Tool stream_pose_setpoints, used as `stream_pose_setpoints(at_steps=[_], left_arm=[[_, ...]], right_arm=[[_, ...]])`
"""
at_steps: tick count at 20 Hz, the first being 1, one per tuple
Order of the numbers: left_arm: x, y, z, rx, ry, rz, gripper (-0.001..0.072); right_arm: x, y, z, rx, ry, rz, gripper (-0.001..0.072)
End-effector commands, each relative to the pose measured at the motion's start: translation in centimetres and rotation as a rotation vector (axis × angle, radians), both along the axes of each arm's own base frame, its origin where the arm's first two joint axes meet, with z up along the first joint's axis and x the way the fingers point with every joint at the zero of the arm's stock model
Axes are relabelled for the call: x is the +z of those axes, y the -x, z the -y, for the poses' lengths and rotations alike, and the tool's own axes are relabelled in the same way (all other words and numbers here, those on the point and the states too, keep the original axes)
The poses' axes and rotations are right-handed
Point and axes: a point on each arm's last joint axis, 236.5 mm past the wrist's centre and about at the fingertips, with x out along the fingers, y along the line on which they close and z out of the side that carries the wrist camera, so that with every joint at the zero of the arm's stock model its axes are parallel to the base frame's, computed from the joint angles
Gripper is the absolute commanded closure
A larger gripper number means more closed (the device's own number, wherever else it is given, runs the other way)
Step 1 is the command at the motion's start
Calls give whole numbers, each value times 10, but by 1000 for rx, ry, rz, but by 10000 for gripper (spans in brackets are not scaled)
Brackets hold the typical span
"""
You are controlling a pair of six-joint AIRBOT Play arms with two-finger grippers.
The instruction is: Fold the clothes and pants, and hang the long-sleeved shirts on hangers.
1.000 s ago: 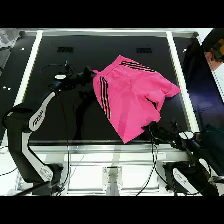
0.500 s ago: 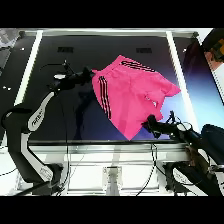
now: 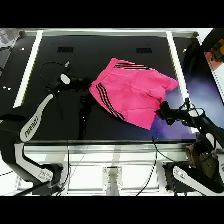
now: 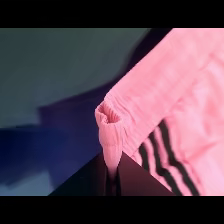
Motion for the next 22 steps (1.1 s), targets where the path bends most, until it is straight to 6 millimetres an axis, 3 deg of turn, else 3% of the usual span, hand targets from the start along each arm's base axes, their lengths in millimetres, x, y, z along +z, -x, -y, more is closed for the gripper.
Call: stream_pose_setpoints(at_steps=[1,5,8,10,12,13,15,16,17,20,21,22], left_arm=[[-20,41,-9,95,-46,-86,688],[-25,79,9,221,53,-75,688],[-25,113,43,187,88,-81,688],[-16,119,69,150,119,-32,687],[-10,118,79,135,134,2,686],[-11,118,79,135,132,-1,685],[-11,118,79,134,132,-2,684],[-11,118,79,134,132,-2,683],[-11,119,79,134,132,-2,683],[-11,118,79,134,132,-2,683],[-11,119,79,134,132,-2,683],[-11,119,79,134,132,-2,683]], right_arm=[[-8,-26,14,37,28,-26,703],[-3,-49,11,103,11,-31,704],[5,-66,16,159,34,-27,703],[9,-72,20,199,62,-30,701],[9,-72,32,240,138,-35,682],[8,-72,38,252,171,-35,623],[10,-73,43,270,199,-37,312],[14,-71,46,296,214,-48,289],[19,-67,50,323,226,-65,300],[37,-54,72,330,241,-99,479],[44,-49,80,313,249,-92,556],[51,-42,85,309,263,-75,696]])
